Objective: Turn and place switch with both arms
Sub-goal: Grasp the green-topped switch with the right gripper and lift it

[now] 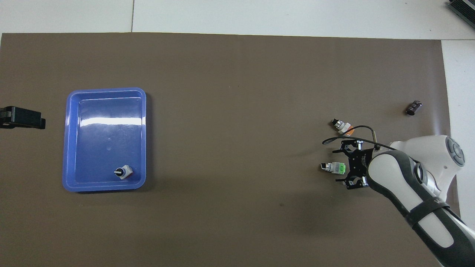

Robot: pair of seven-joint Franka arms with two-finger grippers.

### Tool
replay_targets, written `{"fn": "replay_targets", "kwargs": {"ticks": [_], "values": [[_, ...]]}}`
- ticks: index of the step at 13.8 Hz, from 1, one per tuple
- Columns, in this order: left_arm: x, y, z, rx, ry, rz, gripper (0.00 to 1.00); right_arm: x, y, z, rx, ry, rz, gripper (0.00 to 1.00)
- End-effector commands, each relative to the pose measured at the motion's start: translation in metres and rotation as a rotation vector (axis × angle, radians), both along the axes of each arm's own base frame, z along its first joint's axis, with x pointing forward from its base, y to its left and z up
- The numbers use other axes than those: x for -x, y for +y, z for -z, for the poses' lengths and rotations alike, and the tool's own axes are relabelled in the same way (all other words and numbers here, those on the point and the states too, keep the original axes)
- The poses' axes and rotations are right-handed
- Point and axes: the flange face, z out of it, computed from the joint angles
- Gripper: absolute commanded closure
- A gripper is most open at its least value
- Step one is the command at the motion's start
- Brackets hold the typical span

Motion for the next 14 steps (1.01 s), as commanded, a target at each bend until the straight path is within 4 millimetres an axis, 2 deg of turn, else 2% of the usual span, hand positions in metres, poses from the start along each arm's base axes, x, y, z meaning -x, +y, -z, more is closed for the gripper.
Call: {"fn": "replay_targets", "kwargs": {"ticks": [1,5,6,7,8,9,10,13,14], "values": [[0.007,0.001,0.000,0.012,0.001,-0.013,0.00,0.009,-0.001,-0.004,0.003,-0.064,-0.015,0.00],[0.008,0.001,-0.001,0.012,0.000,-0.013,0.00,0.012,-0.002,0.007,0.010,-0.050,-0.022,0.00],[0.008,0.001,-0.001,0.012,-0.002,-0.013,0.00,0.012,-0.002,0.007,0.009,-0.051,-0.023,0.04],[0.007,0.001,0.000,0.012,0.001,-0.013,0.00,0.012,-0.001,0.008,0.007,-0.049,-0.026,0.20],[0.007,0.001,0.000,0.012,0.000,-0.013,0.00,0.013,-0.002,0.007,0.001,-0.060,-0.064,0.56],[0.007,0.001,0.000,0.012,0.001,-0.013,0.00,0.014,-0.002,0.007,-0.016,-0.076,-0.134,1.00],[0.008,0.001,-0.001,0.012,-0.002,-0.013,0.00,0.014,-0.003,0.006,-0.030,-0.077,-0.158,1.00],[0.007,0.001,0.000,0.012,0.001,-0.013,0.00,0.009,0.000,0.001,-0.034,-0.042,-0.089,1.00],[0.008,0.001,-0.001,0.012,0.000,-0.013,0.00,0.003,0.005,-0.006,-0.055,-0.041,-0.085,1.00]]}}
